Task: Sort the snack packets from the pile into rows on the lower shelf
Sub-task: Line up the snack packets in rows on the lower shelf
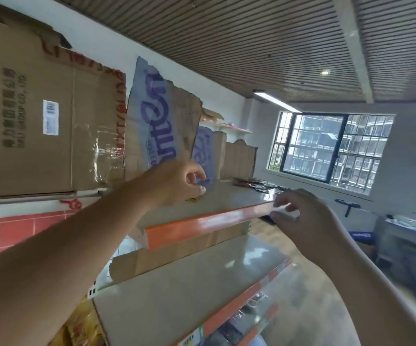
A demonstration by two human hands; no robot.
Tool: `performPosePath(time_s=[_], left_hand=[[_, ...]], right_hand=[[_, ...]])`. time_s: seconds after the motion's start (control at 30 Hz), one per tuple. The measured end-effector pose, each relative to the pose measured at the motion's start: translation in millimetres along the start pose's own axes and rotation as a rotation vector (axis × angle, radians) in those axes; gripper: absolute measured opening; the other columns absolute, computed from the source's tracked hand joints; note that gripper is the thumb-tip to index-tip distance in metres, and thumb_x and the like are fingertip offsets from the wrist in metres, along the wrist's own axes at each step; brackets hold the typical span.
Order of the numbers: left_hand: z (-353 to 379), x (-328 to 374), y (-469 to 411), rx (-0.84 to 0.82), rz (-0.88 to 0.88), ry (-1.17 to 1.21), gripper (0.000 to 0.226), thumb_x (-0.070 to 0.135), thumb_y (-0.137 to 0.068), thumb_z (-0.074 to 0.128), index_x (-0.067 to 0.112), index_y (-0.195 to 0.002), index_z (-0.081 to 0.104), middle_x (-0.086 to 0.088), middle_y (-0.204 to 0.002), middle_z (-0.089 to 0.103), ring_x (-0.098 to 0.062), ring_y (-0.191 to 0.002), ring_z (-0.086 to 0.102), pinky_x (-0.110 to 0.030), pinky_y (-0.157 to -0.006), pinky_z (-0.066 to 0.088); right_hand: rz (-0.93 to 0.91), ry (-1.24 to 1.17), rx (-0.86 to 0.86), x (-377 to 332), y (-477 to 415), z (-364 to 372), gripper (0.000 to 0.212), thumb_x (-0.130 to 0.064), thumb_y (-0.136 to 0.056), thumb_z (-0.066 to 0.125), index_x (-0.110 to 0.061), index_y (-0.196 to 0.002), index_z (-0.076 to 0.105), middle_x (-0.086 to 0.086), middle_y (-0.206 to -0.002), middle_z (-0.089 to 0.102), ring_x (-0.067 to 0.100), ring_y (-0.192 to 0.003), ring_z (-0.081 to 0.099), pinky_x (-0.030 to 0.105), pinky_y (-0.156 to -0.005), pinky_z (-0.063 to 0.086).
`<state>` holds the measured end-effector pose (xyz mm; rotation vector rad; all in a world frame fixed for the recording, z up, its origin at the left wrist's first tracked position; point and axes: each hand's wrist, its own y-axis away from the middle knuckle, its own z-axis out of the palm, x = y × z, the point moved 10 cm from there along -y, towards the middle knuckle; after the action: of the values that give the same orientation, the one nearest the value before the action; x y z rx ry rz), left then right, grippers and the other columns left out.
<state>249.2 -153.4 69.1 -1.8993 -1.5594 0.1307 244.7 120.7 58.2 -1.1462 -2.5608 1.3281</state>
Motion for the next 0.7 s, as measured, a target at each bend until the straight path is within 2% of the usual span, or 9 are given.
performPosePath(time_s=[0.1, 0.17, 0.23, 0.33, 0.47, 0.53, 0.63, 0.67, 0.7], left_hand=[[26, -40, -41, -0.084, -0.065, -0.048, 0.030, 0.054, -0.090, 0.070, 0.041, -0.117, 0.067, 0.018, -0.100, 0.066, 0.000, -0.087, 0.062, -0.024, -0.069, 0.046], [40, -66, -65, -0.148, -0.114, -0.071, 0.030, 0.054, -0.088, 0.071, 0.041, -0.115, 0.069, 0.018, -0.101, 0.068, 0.000, -0.089, 0.063, -0.025, -0.072, 0.049], [50, -86, -85, -0.207, -0.143, -0.103, 0.030, 0.052, -0.087, 0.072, 0.039, -0.115, 0.070, 0.017, -0.104, 0.070, -0.001, -0.090, 0.064, -0.026, -0.075, 0.051], [57, -107, -116, -0.273, -0.186, -0.169, 0.026, 0.052, -0.089, 0.072, 0.039, -0.112, 0.071, 0.017, -0.105, 0.069, -0.004, -0.091, 0.065, -0.028, -0.079, 0.054], [61, -114, -142, -0.332, -0.229, -0.253, 0.023, 0.058, -0.087, 0.071, 0.046, -0.107, 0.070, 0.021, -0.102, 0.067, -0.005, -0.089, 0.065, -0.030, -0.075, 0.057], [65, -113, -154, -0.391, -0.238, -0.307, 0.022, 0.059, -0.088, 0.071, 0.048, -0.107, 0.069, 0.021, -0.103, 0.067, -0.004, -0.089, 0.065, -0.032, -0.079, 0.059], [70, -110, -167, -0.450, -0.274, -0.346, 0.021, 0.060, -0.088, 0.071, 0.049, -0.106, 0.068, 0.023, -0.104, 0.064, -0.005, -0.091, 0.064, -0.032, -0.081, 0.058], [73, -108, -171, -0.457, -0.288, -0.360, 0.020, 0.061, -0.088, 0.071, 0.050, -0.105, 0.067, 0.024, -0.104, 0.064, -0.005, -0.092, 0.063, -0.031, -0.081, 0.057], [77, -107, -172, -0.466, -0.302, -0.376, 0.020, 0.061, -0.087, 0.071, 0.051, -0.104, 0.068, 0.025, -0.103, 0.063, -0.004, -0.092, 0.063, -0.031, -0.080, 0.056]], right_hand=[[-0.012, -0.006, -0.046, 25, -52, 42, 0.014, -0.035, -0.085, 0.074, -0.041, -0.090, 0.062, -0.021, -0.097, 0.061, -0.001, -0.090, 0.059, 0.027, -0.073, 0.049], [-0.047, -0.006, -0.076, 37, -88, 71, 0.012, -0.037, -0.085, 0.073, -0.040, -0.090, 0.062, -0.018, -0.095, 0.061, 0.003, -0.091, 0.059, 0.031, -0.076, 0.050], [-0.080, -0.020, -0.104, 44, -118, 96, 0.014, -0.033, -0.085, 0.075, -0.038, -0.092, 0.063, -0.019, -0.093, 0.059, 0.003, -0.091, 0.058, 0.029, -0.077, 0.048], [-0.144, -0.055, -0.135, 56, -160, 130, 0.020, -0.029, -0.085, 0.078, -0.038, -0.090, 0.061, -0.021, -0.090, 0.056, -0.001, -0.087, 0.055, 0.019, -0.074, 0.041], [-0.114, -0.070, -0.241, 73, -195, 166, 0.020, -0.037, -0.086, 0.077, -0.042, -0.088, 0.058, -0.015, -0.095, 0.057, 0.005, -0.085, 0.057, 0.029, -0.074, 0.045], [-0.104, -0.066, -0.289, 80, -213, 181, 0.021, -0.038, -0.086, 0.077, -0.044, -0.082, 0.057, -0.013, -0.096, 0.058, 0.008, -0.083, 0.058, 0.028, -0.071, 0.045], [-0.135, -0.089, -0.354, 81, -241, 201, 0.024, -0.034, -0.087, 0.075, -0.041, -0.074, 0.057, -0.015, -0.085, 0.058, 0.005, -0.069, 0.055, 0.020, -0.056, 0.040], [-0.149, -0.084, -0.391, 82, -249, 209, 0.021, -0.033, -0.088, 0.074, -0.039, -0.076, 0.058, -0.012, -0.086, 0.060, 0.009, -0.069, 0.056, 0.020, -0.056, 0.043], [-0.167, -0.067, -0.439, 79, -255, 220, 0.016, -0.032, -0.089, 0.073, -0.037, -0.080, 0.060, -0.009, -0.091, 0.063, 0.014, -0.074, 0.060, 0.024, -0.063, 0.049]])
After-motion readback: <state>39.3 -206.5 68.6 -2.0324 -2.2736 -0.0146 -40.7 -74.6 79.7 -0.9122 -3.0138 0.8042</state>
